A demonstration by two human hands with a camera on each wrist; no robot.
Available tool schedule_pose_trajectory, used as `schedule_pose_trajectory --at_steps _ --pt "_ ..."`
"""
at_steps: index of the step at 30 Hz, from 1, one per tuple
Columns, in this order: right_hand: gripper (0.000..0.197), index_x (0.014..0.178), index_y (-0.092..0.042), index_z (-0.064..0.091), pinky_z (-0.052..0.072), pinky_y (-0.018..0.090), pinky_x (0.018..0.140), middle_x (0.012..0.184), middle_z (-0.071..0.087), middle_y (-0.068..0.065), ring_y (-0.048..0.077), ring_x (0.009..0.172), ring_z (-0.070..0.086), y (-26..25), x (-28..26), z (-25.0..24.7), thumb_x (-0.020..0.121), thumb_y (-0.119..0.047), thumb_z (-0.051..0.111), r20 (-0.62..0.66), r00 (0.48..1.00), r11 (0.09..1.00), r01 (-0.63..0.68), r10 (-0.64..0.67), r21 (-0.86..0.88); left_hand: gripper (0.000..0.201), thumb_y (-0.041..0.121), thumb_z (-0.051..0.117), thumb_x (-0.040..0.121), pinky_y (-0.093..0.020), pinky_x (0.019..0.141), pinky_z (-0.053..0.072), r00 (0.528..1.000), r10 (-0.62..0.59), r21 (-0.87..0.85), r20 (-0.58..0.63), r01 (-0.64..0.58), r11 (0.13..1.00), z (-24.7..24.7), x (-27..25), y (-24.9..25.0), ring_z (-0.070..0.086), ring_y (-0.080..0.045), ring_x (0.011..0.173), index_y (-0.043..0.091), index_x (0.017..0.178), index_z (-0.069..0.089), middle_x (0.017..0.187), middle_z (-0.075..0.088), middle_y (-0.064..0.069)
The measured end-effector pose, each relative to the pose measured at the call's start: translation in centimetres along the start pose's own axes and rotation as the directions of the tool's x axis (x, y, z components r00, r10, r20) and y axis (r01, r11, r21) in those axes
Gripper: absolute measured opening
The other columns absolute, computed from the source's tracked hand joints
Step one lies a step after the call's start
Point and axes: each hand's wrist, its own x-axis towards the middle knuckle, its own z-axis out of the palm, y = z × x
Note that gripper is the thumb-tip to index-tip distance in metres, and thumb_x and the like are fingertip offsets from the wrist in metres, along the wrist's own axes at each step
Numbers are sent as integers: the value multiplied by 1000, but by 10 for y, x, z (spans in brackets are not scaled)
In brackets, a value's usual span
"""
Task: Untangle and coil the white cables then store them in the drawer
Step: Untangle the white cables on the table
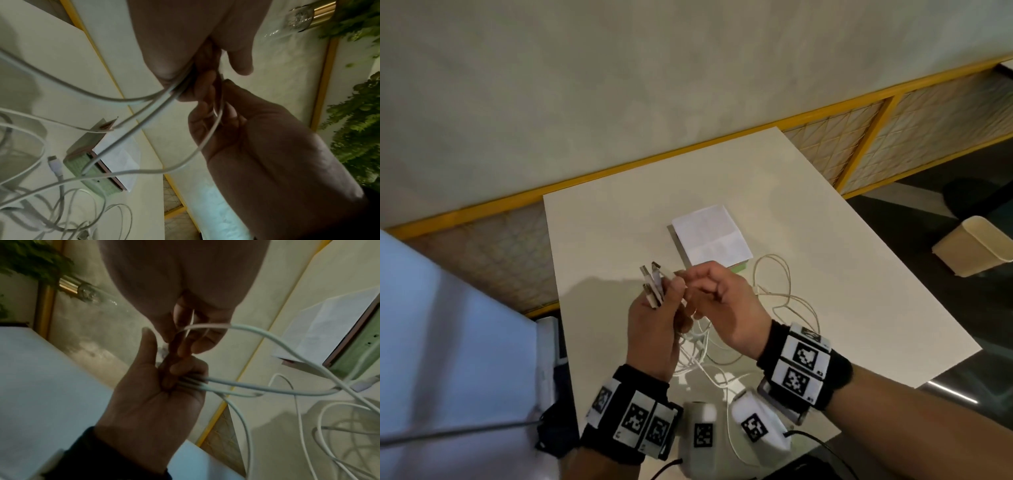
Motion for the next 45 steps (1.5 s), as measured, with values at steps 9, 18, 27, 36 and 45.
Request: schedule_pose_trajectory --at_steps 9,18,27,36,45 --pt "26 83 -26 63 51 22 59 72 70 -14 11 61 59 22 -2 3 82 0 65 11 1000 1000 -12 12 -22 23 23 56 90 -23 42 30 999 -27 68 -42 29 997 -18 -4 -12 27 -9 41 9 73 61 50 29 0" --pt "15 85 -9 62 35 13 54 66 54 -6 3 53 45 67 -6 -21 87 -25 62 171 967 850 -72 187 -521 33 24 44 96 -18 52 46 985 -53 -249 -167 10 969 -41 26 4 56 -4 54 21 67 58 57 60 10" --pt "27 63 -32 55 34 18 56 63 51 -7 6 59 46 100 -11 -62 90 -33 56 113 929 698 -180 352 -693 32 35 46 90 -13 40 37 994 12 -498 -109 -65 865 -59 35 56 32 -2 35 21 62 49 43 35 9" --pt "25 102 -23 58 42 21 78 97 58 -7 13 91 57 112 -37 -125 79 -17 66 119 836 583 -264 536 -769 24 36 50 85 -11 38 33 986 160 -458 -40 -161 874 -90 36 95 34 -2 37 21 67 52 45 39 10" --pt "23 81 -20 63 43 24 58 65 65 5 7 51 56 55 47 -122 82 0 52 -90 974 829 -224 207 -513 27 38 46 86 -11 38 28 987 -20 -409 -158 -47 911 -82 21 64 30 -2 36 23 64 48 44 33 11"
